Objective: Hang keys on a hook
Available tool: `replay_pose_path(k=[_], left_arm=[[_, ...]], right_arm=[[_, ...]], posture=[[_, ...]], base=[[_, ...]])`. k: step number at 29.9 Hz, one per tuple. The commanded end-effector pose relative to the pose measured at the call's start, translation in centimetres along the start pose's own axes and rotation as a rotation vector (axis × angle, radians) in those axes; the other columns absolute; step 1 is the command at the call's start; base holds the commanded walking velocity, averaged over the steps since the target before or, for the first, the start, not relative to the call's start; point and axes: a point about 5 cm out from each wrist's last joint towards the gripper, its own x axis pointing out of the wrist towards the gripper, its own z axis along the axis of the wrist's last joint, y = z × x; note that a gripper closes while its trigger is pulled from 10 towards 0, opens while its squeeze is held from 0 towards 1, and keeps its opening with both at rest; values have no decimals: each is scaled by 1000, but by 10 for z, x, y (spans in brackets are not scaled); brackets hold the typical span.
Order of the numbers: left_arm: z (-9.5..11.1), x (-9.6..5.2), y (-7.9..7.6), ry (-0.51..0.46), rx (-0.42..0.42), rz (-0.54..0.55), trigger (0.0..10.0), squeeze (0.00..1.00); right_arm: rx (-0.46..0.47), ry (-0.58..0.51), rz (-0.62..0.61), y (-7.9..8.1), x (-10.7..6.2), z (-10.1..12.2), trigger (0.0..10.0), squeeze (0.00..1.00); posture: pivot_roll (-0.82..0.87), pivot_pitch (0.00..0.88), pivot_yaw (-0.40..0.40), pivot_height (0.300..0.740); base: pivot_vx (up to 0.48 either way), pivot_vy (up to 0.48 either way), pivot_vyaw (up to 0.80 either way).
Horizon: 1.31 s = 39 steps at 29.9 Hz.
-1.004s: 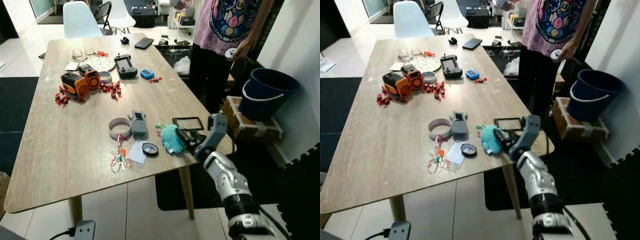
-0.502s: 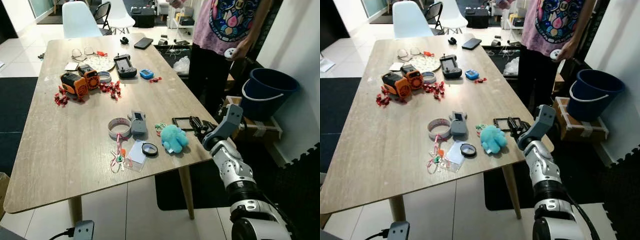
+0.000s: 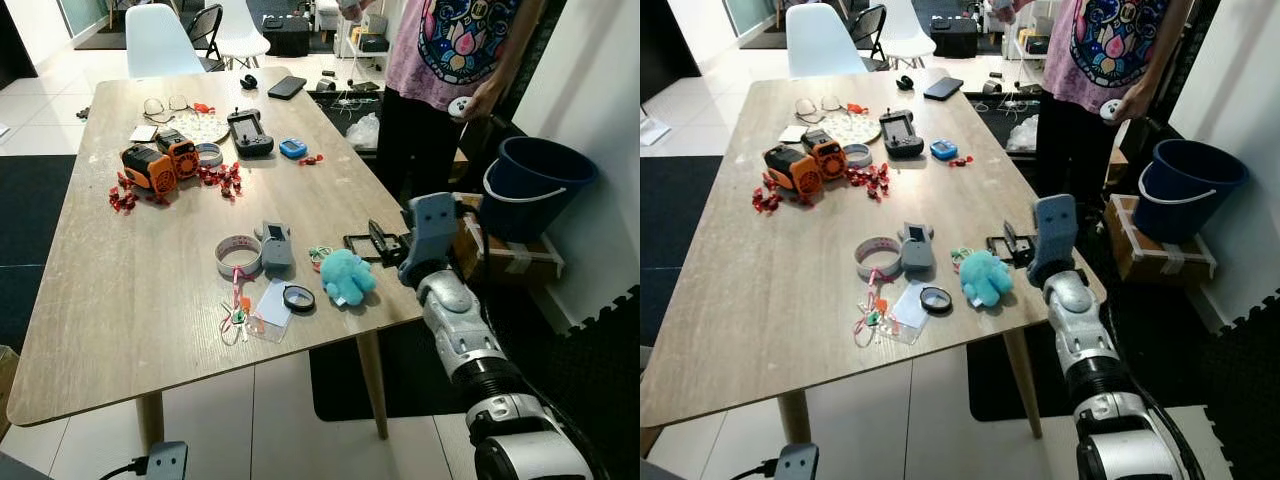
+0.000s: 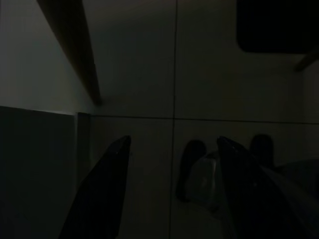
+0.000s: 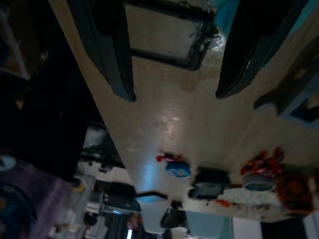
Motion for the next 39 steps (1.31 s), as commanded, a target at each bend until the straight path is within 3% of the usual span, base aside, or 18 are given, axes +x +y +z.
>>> replay_pose_path(k=[1,4,8,21,22,23,32,33,39], left_arm=[[-5,-2,6,27,7,14,10000,0],[-5,-2,5,26,7,13,10000,0],[-5,-2,4,26,5,13,10000,0],[-7,-4,5,25,1,16,10000,0],[-8,-4,5,25,1,16,10000,0],[-8,-4,5,24,1,16,10000,0],[-8,-4,5,24,-1,15,10000,0],[-8,-4,5,25,-3,16,10000,0],[-9,-4,5,26,-6,19,10000,0]], right_arm=[[10,-15,46,7,1,-1,10000,0],[96,-38,180,26,0,-2,10000,0],[137,-34,252,42,-4,-8,10000,0],[226,26,256,52,-17,-29,10000,0],[248,38,254,51,-19,-32,10000,55],[268,47,250,50,-21,-34,10000,1000],[270,81,232,47,-25,-41,10000,1000],[270,121,213,46,-26,-46,10000,0],[272,179,224,49,-28,-53,10000,0]], posture=[[65,87,-38,740],[65,86,-41,740],[67,85,-44,740],[67,93,-45,740],[67,93,-45,740],[65,96,-44,740],[65,99,-44,740],[69,101,-45,740],[72,102,-47,740]], base=[[0,0,0],[0,0,0],[0,0,0],[0,0,0],[0,0,0],[0,0,0],[0,0,0],[0,0,0],[0,0,0]])
